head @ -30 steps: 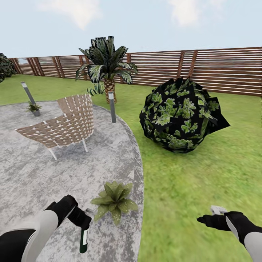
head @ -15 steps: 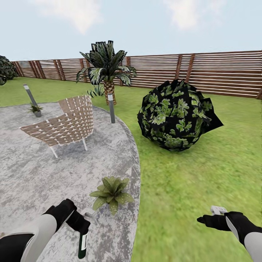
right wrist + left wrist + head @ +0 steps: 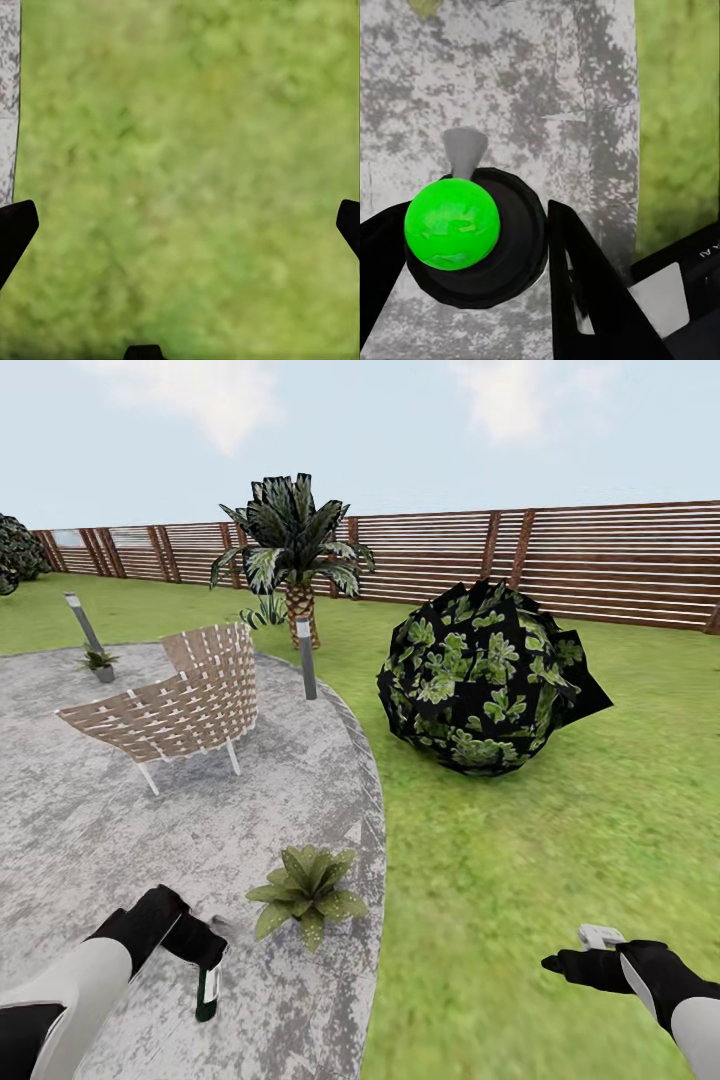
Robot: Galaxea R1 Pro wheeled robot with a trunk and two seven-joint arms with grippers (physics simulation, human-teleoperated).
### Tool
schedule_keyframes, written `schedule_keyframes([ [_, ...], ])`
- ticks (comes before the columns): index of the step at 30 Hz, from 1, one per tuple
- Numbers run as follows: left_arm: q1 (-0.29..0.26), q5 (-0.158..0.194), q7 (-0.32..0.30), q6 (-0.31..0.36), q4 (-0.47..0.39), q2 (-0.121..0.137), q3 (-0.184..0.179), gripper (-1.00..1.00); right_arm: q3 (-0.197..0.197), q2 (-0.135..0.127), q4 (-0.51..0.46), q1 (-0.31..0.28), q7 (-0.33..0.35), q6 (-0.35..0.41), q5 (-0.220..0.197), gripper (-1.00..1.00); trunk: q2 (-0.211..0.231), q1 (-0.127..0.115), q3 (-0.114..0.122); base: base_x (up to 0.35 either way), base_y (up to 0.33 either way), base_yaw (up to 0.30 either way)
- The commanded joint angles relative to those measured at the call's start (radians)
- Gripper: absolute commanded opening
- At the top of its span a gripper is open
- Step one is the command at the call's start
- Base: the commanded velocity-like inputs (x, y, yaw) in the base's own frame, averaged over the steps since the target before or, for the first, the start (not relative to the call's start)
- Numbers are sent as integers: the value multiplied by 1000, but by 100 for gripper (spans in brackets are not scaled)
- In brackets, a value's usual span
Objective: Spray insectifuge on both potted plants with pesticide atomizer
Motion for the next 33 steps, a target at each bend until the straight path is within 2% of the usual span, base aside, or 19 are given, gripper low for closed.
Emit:
schedule_keyframes([
  [1, 0, -4, -6, 4, -23, 8, 2, -100, -5, 1, -3, 0, 6, 5, 13, 100, 0, 0, -1, 0, 0, 0],
  [4, 0, -6, -7, 2, -56, 20, 2, -100, 2, 2, -9, 0, 8, 6, 16, 100, 0, 0, -1, 0, 0, 0],
  [8, 0, -7, -8, -3, -75, 53, 0, -100, 7, 1, -69, 0, 10, 6, 16, 100, 0, 0, -1, 0, 0, 0],
  [13, 0, -7, -8, -61, -78, 82, -1, -100, 8, 1, -111, 0, 11, 6, 15, 100, 0, 0, -1, 0, 0, 0],
  [21, 0, -7, -9, -72, -78, 86, -5, -100, 6, -1, -119, 0, 12, 6, 14, 100, 0, 0, -1, 0, 0, 0],
  [24, 0, -7, -40, -99, -81, 81, -9, -100, 6, -1, -210, -1, 10, 5, 15, 100, 0, 0, -1, 0, 0, 0],
  [27, 0, -7, -108, -207, -107, 55, -11, -100, 9, 0, -436, -1, 18, 6, 13, 100, 0, 0, -1, 0, 0, 0],
  [28, 0, -7, -121, -243, -111, 49, -11, -100, 28, 0, -523, -2, 54, 6, 12, 100, 0, 0, -1, 0, 0, 0],
  [29, 0, -7, -126, -267, -113, 46, -11, -100, 57, 0, -569, -4, 91, 6, 12, 100, 0, 0, -1, 0, 0, 0],
  [31, 0, -7, -134, -352, -115, 34, -21, -100, 182, 1, -635, -5, 216, 6, 13, 100, 0, 0, -1, 0, 0, 0],
  [33, 0, -7, -147, -392, -115, 30, -48, -100, 243, 1, -649, -5, 271, 6, 13, 100, 0, 0, -1, 0, 0, 0],
])
